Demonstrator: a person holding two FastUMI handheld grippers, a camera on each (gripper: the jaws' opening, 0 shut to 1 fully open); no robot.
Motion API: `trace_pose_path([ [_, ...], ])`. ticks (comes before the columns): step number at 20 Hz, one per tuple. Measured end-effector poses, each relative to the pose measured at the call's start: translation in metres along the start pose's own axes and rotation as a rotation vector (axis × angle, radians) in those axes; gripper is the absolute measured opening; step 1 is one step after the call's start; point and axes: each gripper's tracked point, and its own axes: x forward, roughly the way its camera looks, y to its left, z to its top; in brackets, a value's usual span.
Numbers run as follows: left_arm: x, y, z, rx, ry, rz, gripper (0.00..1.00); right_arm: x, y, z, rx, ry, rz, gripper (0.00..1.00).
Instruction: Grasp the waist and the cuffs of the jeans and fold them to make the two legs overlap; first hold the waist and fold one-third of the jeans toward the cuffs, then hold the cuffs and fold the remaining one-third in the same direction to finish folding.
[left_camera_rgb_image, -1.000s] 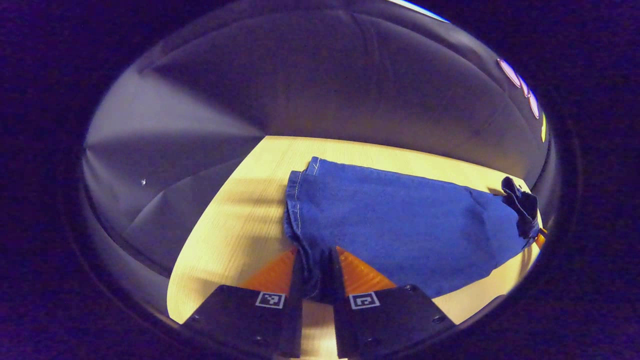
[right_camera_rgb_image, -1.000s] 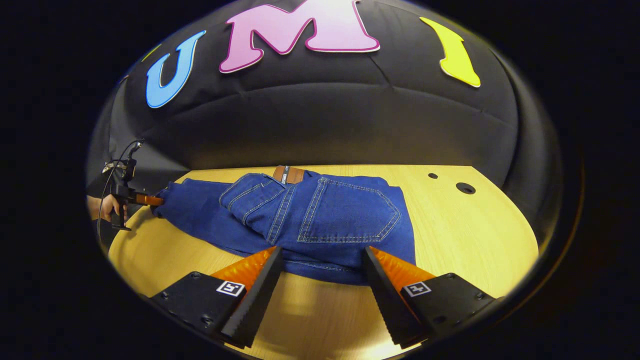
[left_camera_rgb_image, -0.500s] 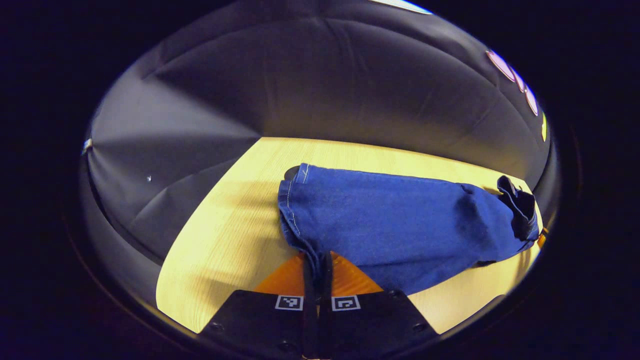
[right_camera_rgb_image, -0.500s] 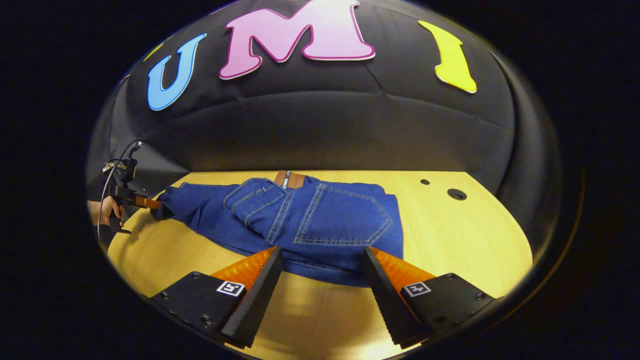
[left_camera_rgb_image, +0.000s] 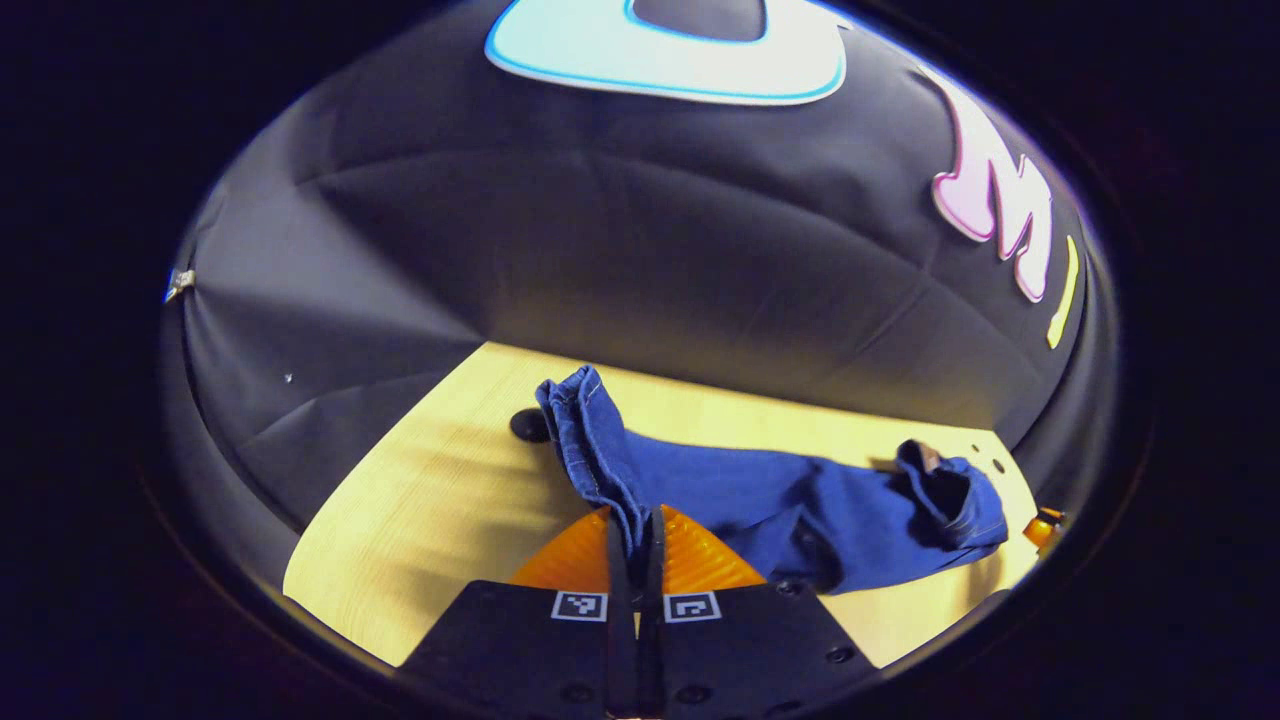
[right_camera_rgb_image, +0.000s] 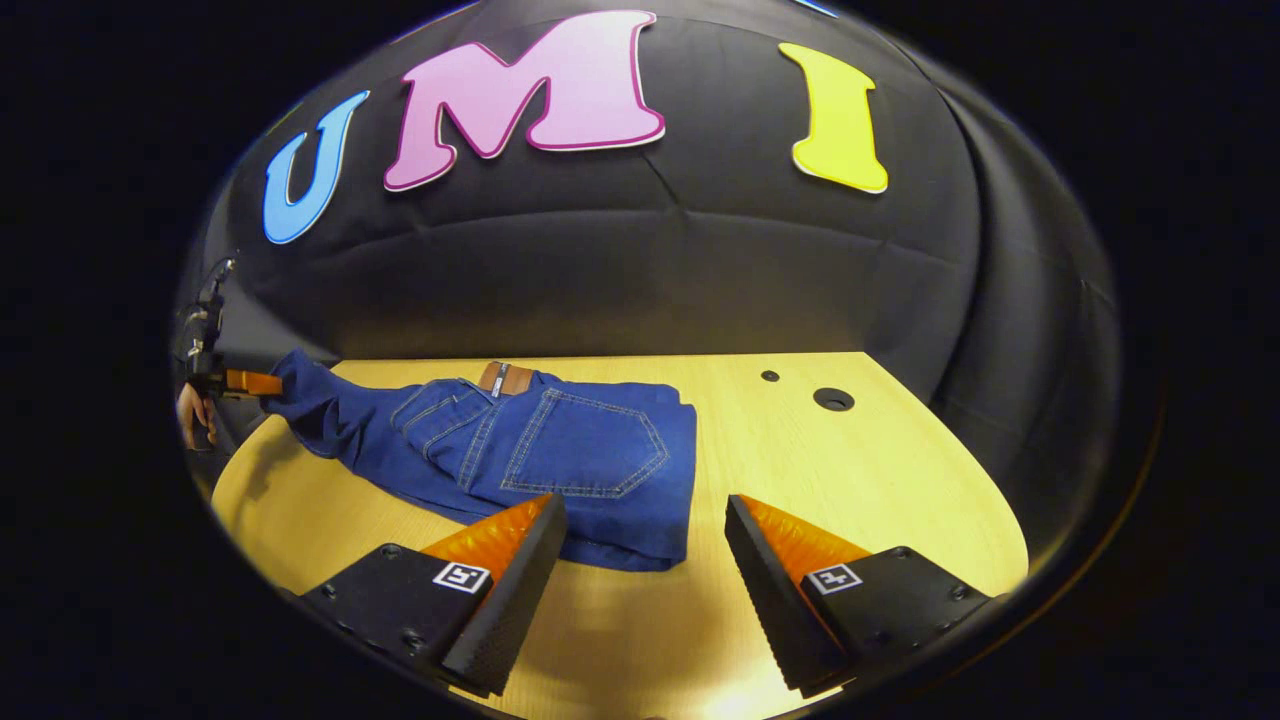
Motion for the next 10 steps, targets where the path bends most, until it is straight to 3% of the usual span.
trace_pose_path([
  [5,-0.051,-0.105,0.048,-0.018,-0.087,-0.103,0.06,-0.013,-0.021,0.019,0.018,-0.018,-0.031,0.98],
  [10,-0.101,-0.205,0.069,0.034,-0.119,-0.201,0.06,-0.034,-0.06,0.04,0.06,-0.04,-0.094,0.99],
])
